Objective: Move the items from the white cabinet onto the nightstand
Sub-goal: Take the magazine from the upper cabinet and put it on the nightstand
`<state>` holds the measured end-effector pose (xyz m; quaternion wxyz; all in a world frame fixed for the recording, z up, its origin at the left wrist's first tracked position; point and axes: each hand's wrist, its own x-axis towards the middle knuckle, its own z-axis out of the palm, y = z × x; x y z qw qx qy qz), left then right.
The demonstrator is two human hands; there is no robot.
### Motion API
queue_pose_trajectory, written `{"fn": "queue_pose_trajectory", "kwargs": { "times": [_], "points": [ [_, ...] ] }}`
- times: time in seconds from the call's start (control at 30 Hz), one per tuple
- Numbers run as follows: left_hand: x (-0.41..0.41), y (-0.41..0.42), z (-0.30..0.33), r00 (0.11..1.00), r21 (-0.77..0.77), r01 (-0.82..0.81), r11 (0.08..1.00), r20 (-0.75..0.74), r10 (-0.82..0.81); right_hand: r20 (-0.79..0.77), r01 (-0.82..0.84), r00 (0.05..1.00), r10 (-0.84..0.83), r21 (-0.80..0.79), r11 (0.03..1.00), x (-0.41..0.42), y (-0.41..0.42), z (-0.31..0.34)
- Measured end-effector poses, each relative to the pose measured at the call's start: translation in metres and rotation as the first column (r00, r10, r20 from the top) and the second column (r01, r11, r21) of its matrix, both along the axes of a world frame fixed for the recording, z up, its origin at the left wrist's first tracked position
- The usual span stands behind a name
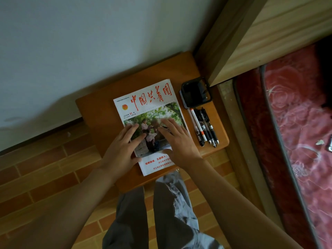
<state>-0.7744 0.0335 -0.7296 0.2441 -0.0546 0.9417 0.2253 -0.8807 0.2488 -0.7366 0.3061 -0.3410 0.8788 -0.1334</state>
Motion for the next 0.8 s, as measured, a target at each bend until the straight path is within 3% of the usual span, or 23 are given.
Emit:
{"fn": "queue_pose_trajectory", "kwargs": {
  "times": [0.8],
  "points": [
    [-0.004, 0.021, -0.006, 0.999, -0.027, 0.0, 1.0, -0.034, -0.001, -0.019, -0.052, 0.998, 0.053, 0.012, 0.999, -0.018, 0.018, 0.0]
  ]
}}
